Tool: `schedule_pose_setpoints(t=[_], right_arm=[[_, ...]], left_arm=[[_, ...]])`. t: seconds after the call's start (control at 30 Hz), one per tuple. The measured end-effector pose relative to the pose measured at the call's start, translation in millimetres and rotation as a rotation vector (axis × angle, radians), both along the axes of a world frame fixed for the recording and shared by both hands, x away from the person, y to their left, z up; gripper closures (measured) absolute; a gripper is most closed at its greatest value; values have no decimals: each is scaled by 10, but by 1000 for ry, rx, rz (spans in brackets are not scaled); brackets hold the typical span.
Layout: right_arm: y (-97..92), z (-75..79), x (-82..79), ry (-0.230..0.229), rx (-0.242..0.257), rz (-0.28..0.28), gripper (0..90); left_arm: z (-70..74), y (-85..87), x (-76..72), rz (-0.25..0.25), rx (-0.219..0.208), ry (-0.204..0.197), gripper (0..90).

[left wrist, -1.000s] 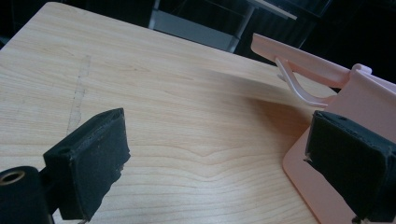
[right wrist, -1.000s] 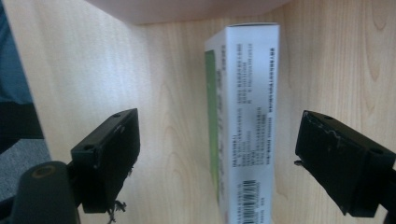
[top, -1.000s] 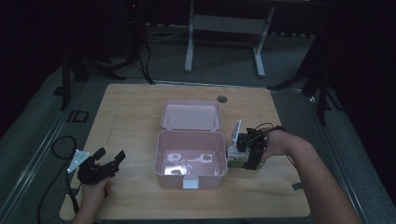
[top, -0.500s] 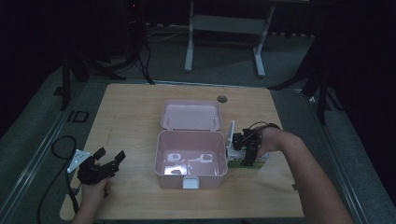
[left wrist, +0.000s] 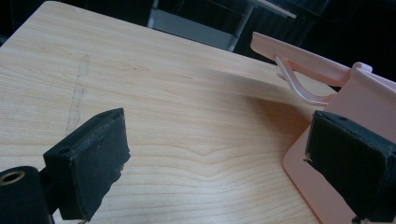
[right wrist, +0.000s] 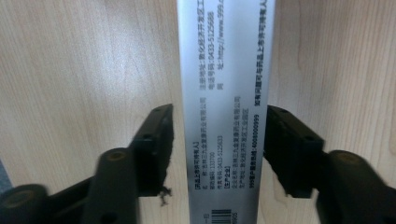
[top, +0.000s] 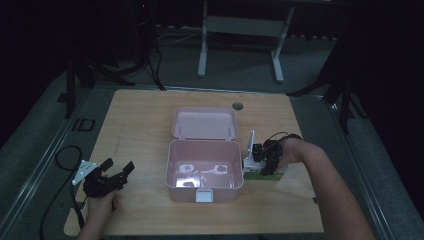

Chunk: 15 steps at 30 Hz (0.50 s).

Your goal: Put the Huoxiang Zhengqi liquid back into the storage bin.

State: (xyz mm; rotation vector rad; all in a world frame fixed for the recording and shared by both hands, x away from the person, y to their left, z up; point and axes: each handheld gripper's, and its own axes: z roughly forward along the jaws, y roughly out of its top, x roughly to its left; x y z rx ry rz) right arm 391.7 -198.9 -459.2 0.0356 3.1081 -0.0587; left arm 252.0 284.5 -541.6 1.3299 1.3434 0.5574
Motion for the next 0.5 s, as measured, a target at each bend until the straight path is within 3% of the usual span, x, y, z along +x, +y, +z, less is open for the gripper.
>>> schedule_pose_setpoints(t=[0.1,0.33,0.5], right_arm=[[-17,-6,19,18,-5,-4,612],[-27,2,-17,25,-22,20,618],[-50,90,-57,12,-28,23,618]], left_arm=[[0,-1,0,0,1,0,62],[0,4,-1,5,1,0,62],[0,4,-1,6,1,1,62]])
